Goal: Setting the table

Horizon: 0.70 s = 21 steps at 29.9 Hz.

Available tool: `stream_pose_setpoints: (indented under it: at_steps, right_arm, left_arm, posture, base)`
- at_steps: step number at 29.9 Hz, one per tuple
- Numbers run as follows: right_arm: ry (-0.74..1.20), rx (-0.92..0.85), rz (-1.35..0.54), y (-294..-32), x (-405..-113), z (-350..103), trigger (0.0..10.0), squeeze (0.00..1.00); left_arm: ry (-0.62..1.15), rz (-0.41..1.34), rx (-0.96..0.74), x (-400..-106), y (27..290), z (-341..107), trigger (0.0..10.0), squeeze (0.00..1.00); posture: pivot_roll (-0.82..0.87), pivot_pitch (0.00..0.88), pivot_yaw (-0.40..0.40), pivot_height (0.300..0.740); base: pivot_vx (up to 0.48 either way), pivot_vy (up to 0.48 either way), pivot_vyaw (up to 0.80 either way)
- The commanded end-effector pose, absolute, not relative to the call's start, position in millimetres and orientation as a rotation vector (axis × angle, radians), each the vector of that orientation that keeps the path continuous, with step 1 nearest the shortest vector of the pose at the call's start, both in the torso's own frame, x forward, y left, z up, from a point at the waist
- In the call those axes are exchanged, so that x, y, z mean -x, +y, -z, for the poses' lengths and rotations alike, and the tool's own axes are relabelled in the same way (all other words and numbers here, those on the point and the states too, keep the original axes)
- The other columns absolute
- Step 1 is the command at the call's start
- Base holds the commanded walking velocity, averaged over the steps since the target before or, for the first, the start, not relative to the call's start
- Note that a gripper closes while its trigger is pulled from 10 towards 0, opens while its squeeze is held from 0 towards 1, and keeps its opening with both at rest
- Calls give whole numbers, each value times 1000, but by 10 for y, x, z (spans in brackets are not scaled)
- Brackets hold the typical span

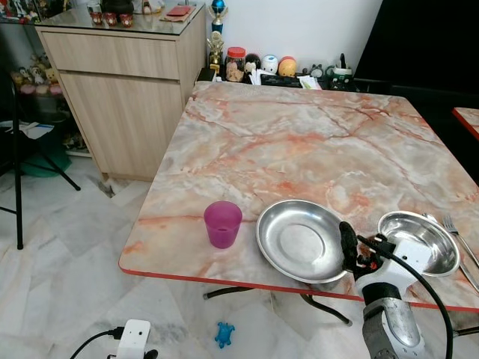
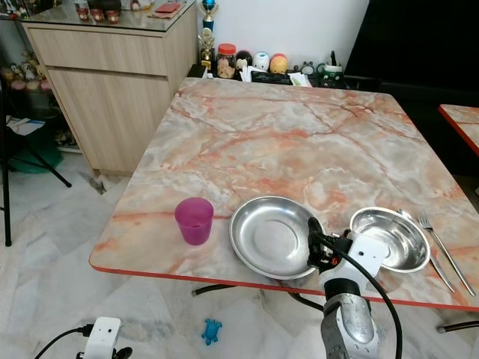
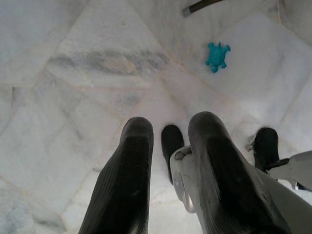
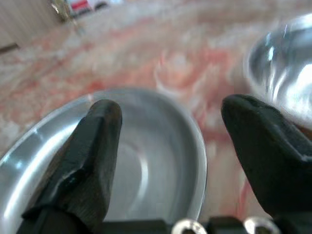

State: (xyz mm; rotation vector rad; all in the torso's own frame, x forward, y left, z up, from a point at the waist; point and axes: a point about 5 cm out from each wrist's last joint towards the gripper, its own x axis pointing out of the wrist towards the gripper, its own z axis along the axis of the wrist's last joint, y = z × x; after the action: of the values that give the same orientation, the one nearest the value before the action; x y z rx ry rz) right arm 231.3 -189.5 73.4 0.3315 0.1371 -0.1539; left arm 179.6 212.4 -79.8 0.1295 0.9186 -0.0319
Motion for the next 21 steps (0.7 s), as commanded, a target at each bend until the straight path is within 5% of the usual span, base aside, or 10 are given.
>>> stream_pose_setpoints:
  at_steps: [1, 21]
  right_arm:
    - [170, -365, 151, -1921, -2276, -687, 10000, 0]
    - [218, -476, 203, -2004, -2235, -512, 10000, 0]
  left_arm:
    - [933, 52, -142, -1757, 2098, 821, 10000, 0]
    - [935, 87, -172, -1752, 2070, 828, 10000, 0]
  posture:
    - [75, 0, -74, 740]
    - [76, 0, -78, 740]
  base:
    - [0, 0, 0]
    - [0, 0, 0]
